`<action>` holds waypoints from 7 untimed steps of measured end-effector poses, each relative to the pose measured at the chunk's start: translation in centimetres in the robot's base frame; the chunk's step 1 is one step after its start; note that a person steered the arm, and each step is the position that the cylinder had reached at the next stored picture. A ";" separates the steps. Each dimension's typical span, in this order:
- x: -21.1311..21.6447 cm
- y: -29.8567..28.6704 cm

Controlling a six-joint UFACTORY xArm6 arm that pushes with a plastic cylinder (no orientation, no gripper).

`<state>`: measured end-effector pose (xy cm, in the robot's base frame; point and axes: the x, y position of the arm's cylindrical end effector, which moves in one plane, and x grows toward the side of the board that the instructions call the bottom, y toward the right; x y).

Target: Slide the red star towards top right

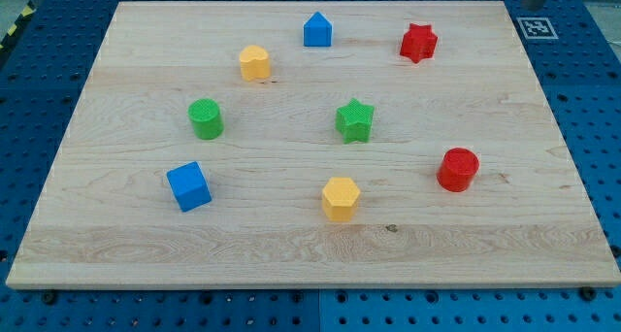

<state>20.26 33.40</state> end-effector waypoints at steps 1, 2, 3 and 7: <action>0.0 0.0; 0.2 -0.1; 0.3 -0.4; 4.0 -13.7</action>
<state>24.29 19.67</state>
